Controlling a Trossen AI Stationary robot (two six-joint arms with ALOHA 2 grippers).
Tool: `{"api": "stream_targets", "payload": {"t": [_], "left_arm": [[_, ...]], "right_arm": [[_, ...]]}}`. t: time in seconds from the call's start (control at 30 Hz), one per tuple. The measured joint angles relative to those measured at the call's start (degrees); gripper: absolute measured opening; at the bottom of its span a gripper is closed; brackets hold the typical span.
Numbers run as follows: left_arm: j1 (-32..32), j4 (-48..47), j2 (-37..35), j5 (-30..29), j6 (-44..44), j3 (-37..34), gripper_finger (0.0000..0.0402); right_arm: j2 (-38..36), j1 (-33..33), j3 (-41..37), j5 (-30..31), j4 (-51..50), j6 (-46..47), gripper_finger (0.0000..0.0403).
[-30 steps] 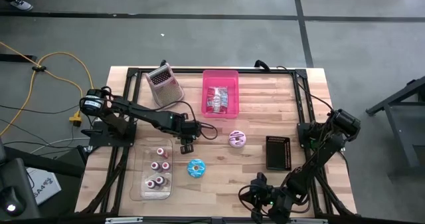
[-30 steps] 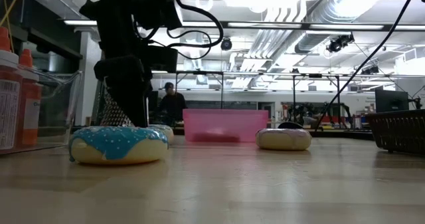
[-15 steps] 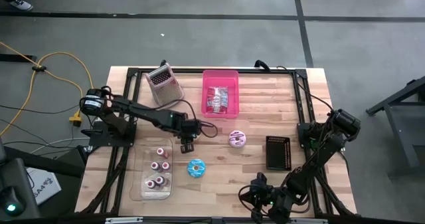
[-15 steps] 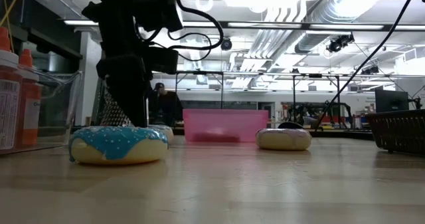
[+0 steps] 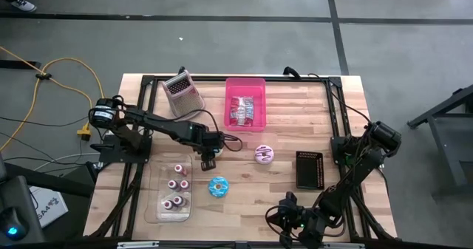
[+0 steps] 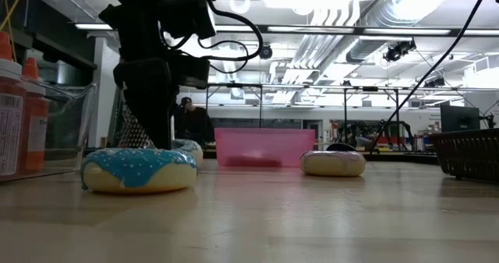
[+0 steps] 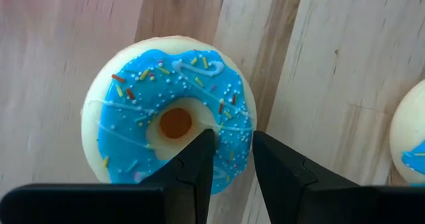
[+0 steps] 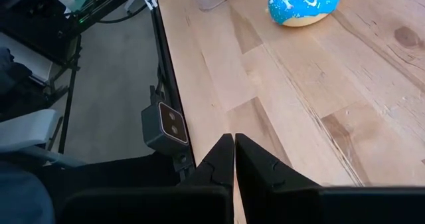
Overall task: Pick & Place Food Item
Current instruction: Put the top left light blue donut into the black bin
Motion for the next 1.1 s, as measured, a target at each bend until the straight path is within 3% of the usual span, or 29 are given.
{"api": "stream_targets", "payload": {"t": [0.17, 0.83, 1.1], "left_arm": [[-0.02, 0.06, 0.00, -2.62, 0.02, 0.00, 0.0102], [-1.33, 0.11, 0.02, -1.09, 0.25, 0.00, 0.0102], [-1.07, 0.09, 0.02, -1.04, 4.13, 0.00, 0.0111]], "right_arm": [[0.00, 0.00, 0.00, 0.00, 0.00, 0.00, 0.0002], [0.00, 0.00, 0.00, -1.14, 0.00, 0.00, 0.0002], [0.00, 0.00, 0.00, -1.34, 0.02, 0.00, 0.0002]]}}
